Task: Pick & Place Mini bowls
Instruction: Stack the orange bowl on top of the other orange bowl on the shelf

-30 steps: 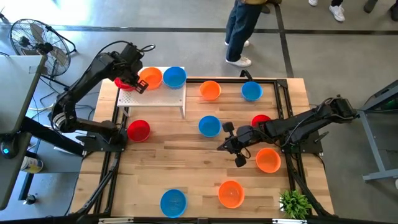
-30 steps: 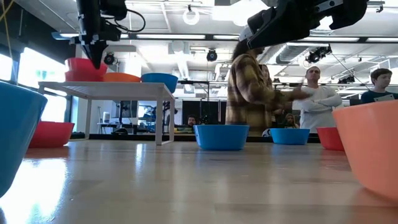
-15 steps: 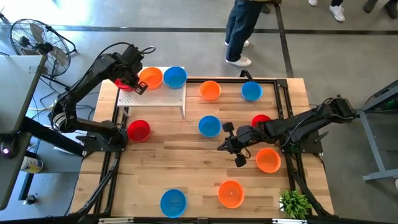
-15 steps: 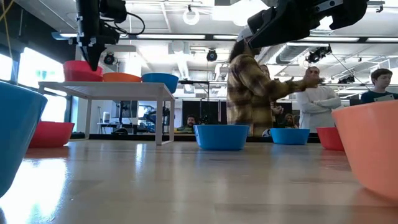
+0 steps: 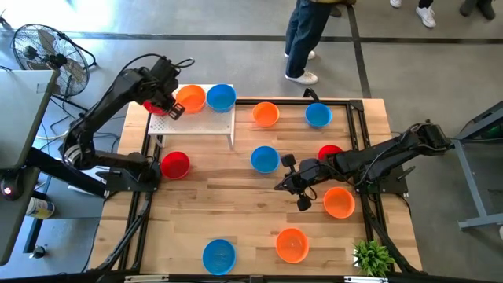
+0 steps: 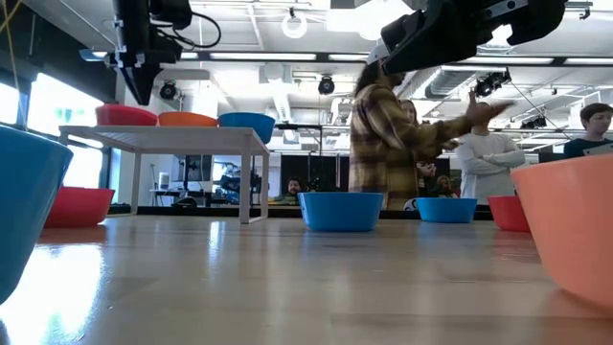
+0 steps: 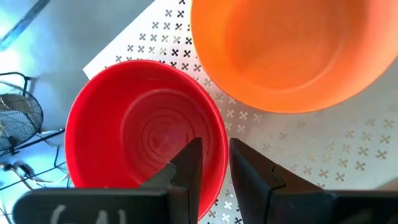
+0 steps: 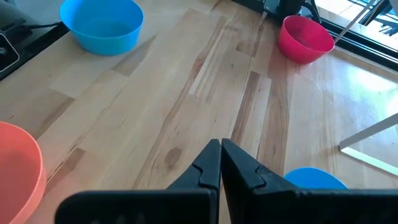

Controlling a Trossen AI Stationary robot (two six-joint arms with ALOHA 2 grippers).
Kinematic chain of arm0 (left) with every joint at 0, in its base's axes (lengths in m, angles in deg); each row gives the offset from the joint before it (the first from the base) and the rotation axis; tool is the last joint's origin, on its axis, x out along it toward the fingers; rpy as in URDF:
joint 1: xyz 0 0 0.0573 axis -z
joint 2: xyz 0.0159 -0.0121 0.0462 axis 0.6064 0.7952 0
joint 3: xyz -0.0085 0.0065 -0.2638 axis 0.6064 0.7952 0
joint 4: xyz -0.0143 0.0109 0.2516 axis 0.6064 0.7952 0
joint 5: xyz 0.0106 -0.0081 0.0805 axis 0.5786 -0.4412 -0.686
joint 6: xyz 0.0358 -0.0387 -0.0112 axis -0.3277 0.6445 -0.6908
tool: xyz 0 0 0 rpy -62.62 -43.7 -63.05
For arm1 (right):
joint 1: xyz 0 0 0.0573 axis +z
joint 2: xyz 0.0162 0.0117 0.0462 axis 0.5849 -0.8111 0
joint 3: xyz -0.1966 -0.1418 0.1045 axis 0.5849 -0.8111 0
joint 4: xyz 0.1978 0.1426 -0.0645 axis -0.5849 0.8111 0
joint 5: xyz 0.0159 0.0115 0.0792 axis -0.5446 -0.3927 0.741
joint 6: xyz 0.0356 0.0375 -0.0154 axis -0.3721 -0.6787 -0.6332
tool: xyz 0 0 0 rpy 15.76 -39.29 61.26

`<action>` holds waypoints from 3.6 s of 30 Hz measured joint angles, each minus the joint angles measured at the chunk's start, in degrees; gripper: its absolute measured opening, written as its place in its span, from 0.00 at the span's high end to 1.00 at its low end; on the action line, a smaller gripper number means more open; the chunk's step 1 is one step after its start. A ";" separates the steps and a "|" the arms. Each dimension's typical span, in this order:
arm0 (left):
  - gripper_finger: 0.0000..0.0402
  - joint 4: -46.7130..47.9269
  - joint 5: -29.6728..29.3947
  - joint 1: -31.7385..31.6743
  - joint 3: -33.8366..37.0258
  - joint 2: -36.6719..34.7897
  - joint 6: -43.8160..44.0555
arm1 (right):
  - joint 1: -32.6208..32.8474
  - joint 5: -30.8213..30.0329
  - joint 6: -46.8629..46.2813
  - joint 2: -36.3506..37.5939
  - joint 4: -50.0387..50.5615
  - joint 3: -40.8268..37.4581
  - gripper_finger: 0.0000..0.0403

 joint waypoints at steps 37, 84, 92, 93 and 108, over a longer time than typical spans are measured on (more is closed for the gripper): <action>1.00 -95.43 6.66 49.71 47.11 -16.57 -1.13 | -2.25 -13.63 -25.19 4.57 -18.72 -13.73 0.89; 0.99 -105.44 8.84 50.29 54.40 -13.59 -0.72 | 1.09 10.72 -62.57 14.62 46.83 -20.80 0.89; 0.99 -105.42 8.82 50.29 54.40 -13.59 -0.76 | 1.07 9.10 -66.34 14.67 45.73 -12.89 0.98; 0.99 -105.40 8.82 50.29 54.40 -13.59 -0.76 | 1.09 7.84 -67.19 14.67 45.35 -11.16 0.99; 0.99 -105.31 9.89 50.29 54.38 -13.59 -0.91 | -1.48 -4.26 -69.66 -8.47 33.14 12.00 1.00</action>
